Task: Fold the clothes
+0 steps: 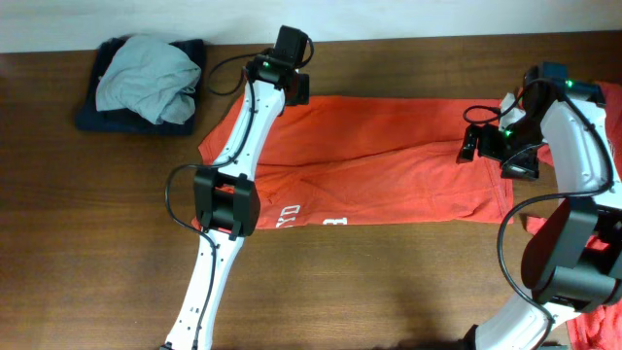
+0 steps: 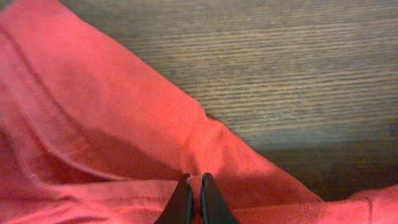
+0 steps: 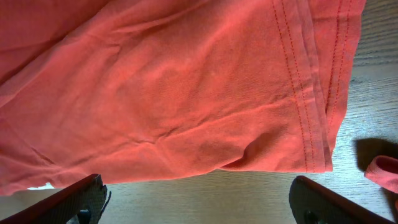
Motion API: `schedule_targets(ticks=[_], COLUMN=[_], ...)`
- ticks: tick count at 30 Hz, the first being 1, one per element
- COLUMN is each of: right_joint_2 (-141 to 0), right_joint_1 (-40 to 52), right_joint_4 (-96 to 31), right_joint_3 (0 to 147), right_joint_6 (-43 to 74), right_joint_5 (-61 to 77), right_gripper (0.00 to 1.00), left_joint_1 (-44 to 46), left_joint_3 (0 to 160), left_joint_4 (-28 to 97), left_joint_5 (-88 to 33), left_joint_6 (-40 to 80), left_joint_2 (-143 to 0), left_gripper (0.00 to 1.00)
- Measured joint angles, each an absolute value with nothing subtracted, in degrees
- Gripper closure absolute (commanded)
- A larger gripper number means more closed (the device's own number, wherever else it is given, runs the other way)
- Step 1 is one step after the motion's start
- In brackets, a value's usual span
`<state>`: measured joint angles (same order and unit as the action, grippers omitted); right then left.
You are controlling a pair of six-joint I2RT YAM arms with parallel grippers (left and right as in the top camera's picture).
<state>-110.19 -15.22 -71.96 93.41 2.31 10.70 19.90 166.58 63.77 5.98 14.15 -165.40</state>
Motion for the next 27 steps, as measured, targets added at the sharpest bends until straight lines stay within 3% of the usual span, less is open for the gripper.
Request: schedule_targets(ticks=[4,11,13,27], right_joint_2=[-110.2,-110.2,-110.2,-110.2], right_joint_1=[-15.2,-15.2,-15.2,-15.2], right_joint_4=[-72.0,-72.0,-72.0,-72.0], right_joint_3=[93.4,93.4,93.4,93.4], right_joint_6=[2.3,2.3,2.3,2.3], right_joint_5=[10.7,10.7,10.7,10.7], right_gripper=[0.01,0.01,0.01,0.01], left_joint_1=[19.8,19.4,19.4,18.1], left_joint_3=[170.9,172.9,172.9,177.1], left_joint_4=[68.7,80.1,82.8,83.0], left_joint_5=[6.0,6.9,7.0,4.6], left_joint_6=[14.2,14.9,15.1,15.5], left_joint_2=[-165.4,-165.4,-165.5,-165.4], left_gripper=[0.96,0.56,0.51,0.46])
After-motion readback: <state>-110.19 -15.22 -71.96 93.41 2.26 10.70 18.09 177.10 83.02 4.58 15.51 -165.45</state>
